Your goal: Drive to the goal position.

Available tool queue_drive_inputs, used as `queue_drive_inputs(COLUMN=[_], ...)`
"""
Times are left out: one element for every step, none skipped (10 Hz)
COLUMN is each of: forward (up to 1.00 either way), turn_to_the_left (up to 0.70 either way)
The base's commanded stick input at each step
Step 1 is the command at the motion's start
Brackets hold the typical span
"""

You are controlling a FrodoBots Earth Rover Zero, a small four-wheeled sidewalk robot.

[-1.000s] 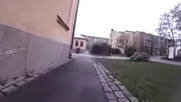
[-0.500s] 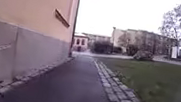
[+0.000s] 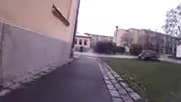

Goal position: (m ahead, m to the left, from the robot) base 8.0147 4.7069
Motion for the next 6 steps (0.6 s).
queue_drive_inputs(forward=[0.85, 0.85, 0.85, 0.85, 0.85, 0.85], turn_to_the_left=[0.0, 0.0, 0.0, 0.0, 0.0, 0.0])
